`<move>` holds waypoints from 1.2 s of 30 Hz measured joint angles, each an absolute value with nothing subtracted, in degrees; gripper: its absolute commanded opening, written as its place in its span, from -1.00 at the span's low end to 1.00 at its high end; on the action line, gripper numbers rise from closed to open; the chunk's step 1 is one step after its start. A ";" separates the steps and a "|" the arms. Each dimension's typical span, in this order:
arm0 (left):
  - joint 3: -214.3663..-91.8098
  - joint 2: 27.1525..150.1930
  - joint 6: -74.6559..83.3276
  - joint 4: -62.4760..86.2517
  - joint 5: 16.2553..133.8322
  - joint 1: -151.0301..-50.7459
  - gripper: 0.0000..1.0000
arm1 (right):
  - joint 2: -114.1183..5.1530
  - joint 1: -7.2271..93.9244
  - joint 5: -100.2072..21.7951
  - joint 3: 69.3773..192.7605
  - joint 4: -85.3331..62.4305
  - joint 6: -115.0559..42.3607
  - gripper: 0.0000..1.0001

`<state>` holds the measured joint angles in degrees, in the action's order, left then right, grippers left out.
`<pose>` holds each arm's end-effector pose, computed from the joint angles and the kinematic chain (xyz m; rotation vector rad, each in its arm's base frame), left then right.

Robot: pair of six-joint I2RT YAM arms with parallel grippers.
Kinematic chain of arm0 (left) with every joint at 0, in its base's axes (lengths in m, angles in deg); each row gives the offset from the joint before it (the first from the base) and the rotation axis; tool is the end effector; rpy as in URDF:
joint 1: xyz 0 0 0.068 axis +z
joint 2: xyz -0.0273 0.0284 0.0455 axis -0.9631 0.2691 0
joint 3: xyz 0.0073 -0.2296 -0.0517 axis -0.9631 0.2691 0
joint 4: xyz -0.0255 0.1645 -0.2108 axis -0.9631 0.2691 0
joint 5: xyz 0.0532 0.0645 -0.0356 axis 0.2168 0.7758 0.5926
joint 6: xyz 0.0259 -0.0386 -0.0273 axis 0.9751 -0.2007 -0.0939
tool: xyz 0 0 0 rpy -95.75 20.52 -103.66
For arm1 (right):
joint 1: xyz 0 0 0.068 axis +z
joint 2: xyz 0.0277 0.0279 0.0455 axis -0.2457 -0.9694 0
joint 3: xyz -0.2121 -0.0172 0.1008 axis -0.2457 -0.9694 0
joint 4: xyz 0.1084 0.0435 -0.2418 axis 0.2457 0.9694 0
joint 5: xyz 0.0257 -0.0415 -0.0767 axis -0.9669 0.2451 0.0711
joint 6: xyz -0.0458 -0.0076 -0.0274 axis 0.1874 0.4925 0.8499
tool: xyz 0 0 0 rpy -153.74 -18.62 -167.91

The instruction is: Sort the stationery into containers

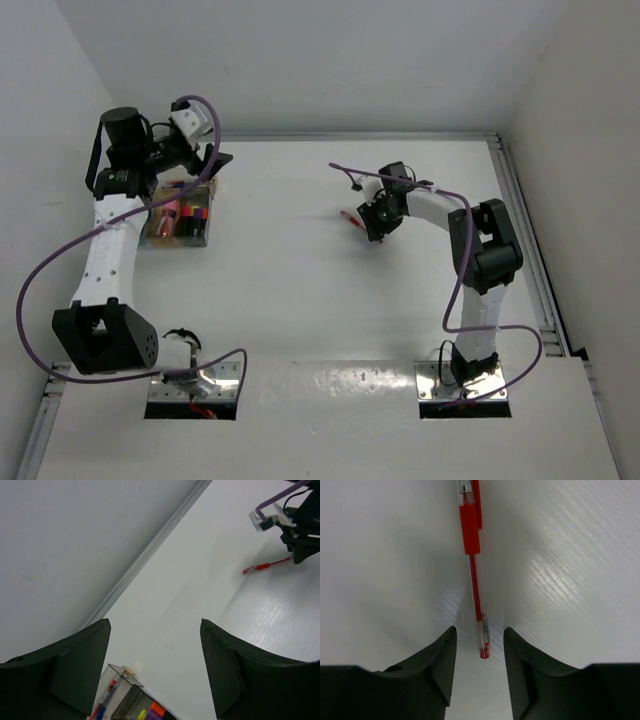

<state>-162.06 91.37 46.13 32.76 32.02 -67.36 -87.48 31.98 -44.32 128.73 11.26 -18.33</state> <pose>0.3162 0.0111 0.3811 0.9185 1.4946 -0.3513 0.3688 0.1263 0.1017 -0.7380 2.5814 0.3346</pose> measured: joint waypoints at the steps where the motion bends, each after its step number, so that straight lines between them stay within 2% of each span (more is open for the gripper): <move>1: -161.49 91.26 45.19 32.65 31.89 -67.45 0.58 | -87.90 31.98 -44.10 128.73 11.07 -17.85 -0.23; 6: -159.81 91.26 42.11 32.54 31.14 -68.21 0.58 | -88.77 32.00 -43.75 128.71 10.26 -15.56 -0.40; 9: -159.81 91.26 41.30 32.30 30.82 -69.26 0.57 | -88.88 32.00 -43.64 128.71 10.28 -13.65 -0.59; 13: -159.94 91.24 45.26 34.07 30.20 -71.16 0.56 | -88.95 32.09 -43.79 128.97 10.96 -11.62 -1.00; 19: -158.06 87.66 62.22 44.84 34.53 -80.83 0.56 | -87.03 32.09 -48.65 130.33 20.51 -10.92 -1.00; 24: -146.52 74.98 75.09 46.07 40.69 -91.95 0.56 | -81.34 32.57 -59.77 139.20 33.36 -13.04 -1.00; 28: -143.99 71.11 82.68 47.64 45.24 -99.10 0.52 | -76.84 35.35 -67.57 144.45 38.63 -15.82 -1.00; 36: -143.33 72.18 90.68 48.73 55.60 -112.74 0.27 | -75.24 43.13 -75.31 145.23 43.02 -22.79 -1.00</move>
<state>-143.33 72.18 90.68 48.73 55.60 -112.74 -75.24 43.13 -75.31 145.23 43.02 -22.79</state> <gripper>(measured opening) 0.656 0.023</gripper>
